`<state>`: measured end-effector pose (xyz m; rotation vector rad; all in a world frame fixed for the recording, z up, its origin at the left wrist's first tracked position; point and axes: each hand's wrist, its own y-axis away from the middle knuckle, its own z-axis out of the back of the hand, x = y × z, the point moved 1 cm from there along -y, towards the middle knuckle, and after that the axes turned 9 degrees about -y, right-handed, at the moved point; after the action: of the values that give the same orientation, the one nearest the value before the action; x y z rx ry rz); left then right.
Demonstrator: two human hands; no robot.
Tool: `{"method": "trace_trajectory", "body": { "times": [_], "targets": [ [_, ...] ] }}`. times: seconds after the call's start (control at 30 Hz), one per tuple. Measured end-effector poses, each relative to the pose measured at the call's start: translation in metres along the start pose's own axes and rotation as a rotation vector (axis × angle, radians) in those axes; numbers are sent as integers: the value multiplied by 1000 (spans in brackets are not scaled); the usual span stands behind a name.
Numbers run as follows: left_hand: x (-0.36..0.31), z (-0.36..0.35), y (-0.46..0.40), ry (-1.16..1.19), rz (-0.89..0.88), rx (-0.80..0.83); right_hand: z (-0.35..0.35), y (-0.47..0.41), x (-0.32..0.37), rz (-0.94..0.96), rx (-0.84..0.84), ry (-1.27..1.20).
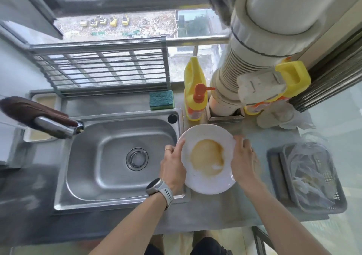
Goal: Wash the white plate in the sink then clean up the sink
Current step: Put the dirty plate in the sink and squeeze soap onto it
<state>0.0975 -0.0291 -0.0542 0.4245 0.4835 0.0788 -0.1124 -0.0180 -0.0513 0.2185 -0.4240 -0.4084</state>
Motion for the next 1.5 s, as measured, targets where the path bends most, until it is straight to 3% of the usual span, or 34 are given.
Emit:
{"method": "trace_trajectory", "body": {
  "times": [0.2, 0.4, 0.73, 1.03, 1.5],
  "targets": [
    [89, 59, 7, 34, 39, -59, -48, 24, 82, 140, -39, -118],
    [181, 97, -7, 48, 71, -61, -103, 23, 162, 242, 9, -53],
    [285, 42, -82, 73, 97, 35, -208, -32, 201, 229, 185, 167],
    [309, -17, -118, 92, 136, 135, -254, -73, 191, 248, 254, 363],
    [298, -38, -115, -76, 74, 249, -246, -72, 189, 189, 142, 414]
  ]
}}
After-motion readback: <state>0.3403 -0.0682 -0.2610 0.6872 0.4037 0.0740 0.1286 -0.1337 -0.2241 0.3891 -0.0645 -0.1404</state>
